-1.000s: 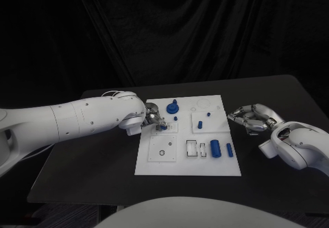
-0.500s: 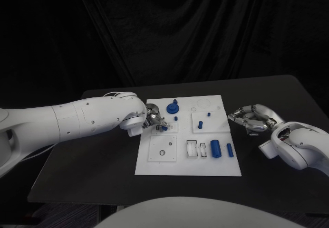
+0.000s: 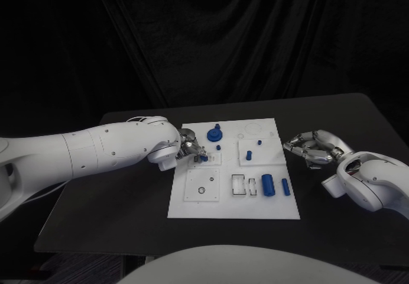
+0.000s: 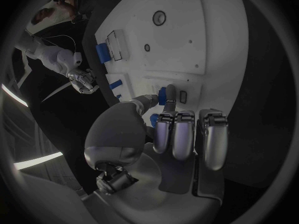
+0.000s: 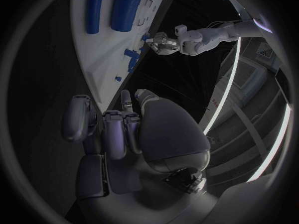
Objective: Assemble the parts on the task board
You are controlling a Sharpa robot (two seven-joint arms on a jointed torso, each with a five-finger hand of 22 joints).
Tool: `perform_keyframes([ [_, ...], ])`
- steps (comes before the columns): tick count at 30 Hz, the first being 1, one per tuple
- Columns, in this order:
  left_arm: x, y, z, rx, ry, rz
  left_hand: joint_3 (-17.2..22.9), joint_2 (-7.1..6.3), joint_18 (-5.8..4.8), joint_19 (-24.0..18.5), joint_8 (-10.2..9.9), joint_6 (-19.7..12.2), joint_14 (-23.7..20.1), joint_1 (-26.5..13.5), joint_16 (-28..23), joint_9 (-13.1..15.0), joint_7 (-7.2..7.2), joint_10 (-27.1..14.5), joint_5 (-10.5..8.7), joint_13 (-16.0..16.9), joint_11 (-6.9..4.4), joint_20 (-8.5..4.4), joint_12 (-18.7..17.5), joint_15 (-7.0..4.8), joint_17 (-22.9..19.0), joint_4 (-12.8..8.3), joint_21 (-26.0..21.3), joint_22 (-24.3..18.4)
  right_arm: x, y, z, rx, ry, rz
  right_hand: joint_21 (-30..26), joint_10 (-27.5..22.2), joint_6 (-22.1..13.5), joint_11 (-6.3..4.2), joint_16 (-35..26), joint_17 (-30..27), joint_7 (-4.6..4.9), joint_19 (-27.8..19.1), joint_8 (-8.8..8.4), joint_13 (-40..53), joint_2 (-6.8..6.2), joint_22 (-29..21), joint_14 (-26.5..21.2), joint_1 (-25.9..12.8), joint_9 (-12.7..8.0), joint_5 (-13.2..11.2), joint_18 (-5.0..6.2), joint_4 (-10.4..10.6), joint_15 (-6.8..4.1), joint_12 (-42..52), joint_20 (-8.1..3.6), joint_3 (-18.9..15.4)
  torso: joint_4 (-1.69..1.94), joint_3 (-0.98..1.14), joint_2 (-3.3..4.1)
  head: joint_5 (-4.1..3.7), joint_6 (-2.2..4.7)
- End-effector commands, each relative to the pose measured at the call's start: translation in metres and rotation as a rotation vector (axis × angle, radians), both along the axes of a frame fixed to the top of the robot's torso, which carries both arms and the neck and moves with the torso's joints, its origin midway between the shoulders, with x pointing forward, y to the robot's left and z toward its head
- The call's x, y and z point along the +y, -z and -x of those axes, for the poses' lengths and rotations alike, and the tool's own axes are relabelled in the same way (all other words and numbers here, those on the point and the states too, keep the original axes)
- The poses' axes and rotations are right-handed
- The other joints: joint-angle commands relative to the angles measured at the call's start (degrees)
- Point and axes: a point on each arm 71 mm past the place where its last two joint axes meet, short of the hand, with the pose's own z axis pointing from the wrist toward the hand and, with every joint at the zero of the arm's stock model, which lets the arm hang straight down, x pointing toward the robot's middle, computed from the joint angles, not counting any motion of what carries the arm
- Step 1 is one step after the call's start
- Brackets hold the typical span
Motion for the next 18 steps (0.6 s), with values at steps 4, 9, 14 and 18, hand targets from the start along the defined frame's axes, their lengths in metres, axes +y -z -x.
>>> perform_keyframes([
  [4,0.0012,-0.0022,-0.0017,-0.043,-0.032,0.034,1.19,0.77,-0.35,5.93,0.45,0.38,4.78,-0.03,-0.29,0.15,-0.38,5.56,0.24,14.66,-0.09,0.05,-0.04,-0.07,11.55,-0.49,-0.2,15.09,-0.0002,0.0022,0.0012,0.021,-0.002,0.009,-0.2,0.58,-0.29,0.44,-0.22,9.93,0.1,-0.39,0.25,10.35,-0.13,8.52,3.7,0.67,-0.08,0.29,0.27,-0.07,0.35,-0.3,-0.14,0.36,-0.02,0.0,-0.05,0.05,-0.01],
  [9,0.0022,-0.0018,-0.0015,-0.043,-0.034,0.034,1.23,0.79,-0.35,5.93,0.46,0.39,4.77,-0.07,-0.3,0.15,-0.38,5.58,0.24,14.67,-0.09,0.05,-0.03,-0.07,11.52,-0.47,-0.2,15.09,0.0004,0.0024,0.001,0.023,-0.004,0.009,-0.39,0.45,-0.26,0.46,-0.31,9.8,0.11,-0.49,0.33,10.25,-0.12,8.47,3.64,0.73,-0.08,0.31,0.3,-0.05,0.37,-0.36,-0.13,0.41,0.01,0.03,-0.04,0.12,-0.01],
  [14,0.0014,-0.001,-0.0013,-0.041,-0.028,0.036,1.32,0.81,-0.35,5.93,0.47,0.41,4.75,-0.19,-0.34,0.18,-0.37,5.52,0.23,14.61,-0.08,0.04,-0.09,-0.08,11.45,-0.4,-0.2,15.09,0.0013,0.0026,0.0007,0.025,-0.006,0.008,-0.39,0.45,-0.26,0.46,-0.31,9.8,0.11,-0.49,0.33,10.25,-0.12,8.47,3.64,0.73,-0.08,0.31,0.3,-0.05,0.37,-0.36,-0.13,0.41,-0.05,-0.01,-0.06,0.11,-0.01],
  [18,0.0006,0.0002,-0.0007,-0.037,-0.024,0.037,1.32,0.81,-0.35,5.93,0.47,0.41,4.75,-0.19,-0.34,0.18,-0.37,5.52,0.23,14.61,-0.08,0.04,-0.09,-0.08,11.45,-0.4,-0.2,15.09,0.0014,0.0028,0.0007,0.026,-0.007,0.009,-0.51,0.38,-0.25,0.46,-0.36,9.75,0.11,-0.55,0.37,10.19,-0.12,8.43,3.61,0.76,-0.08,0.32,0.33,-0.05,0.38,-0.39,-0.12,0.44,-0.05,-0.03,-0.05,0.14,-0.01],
])
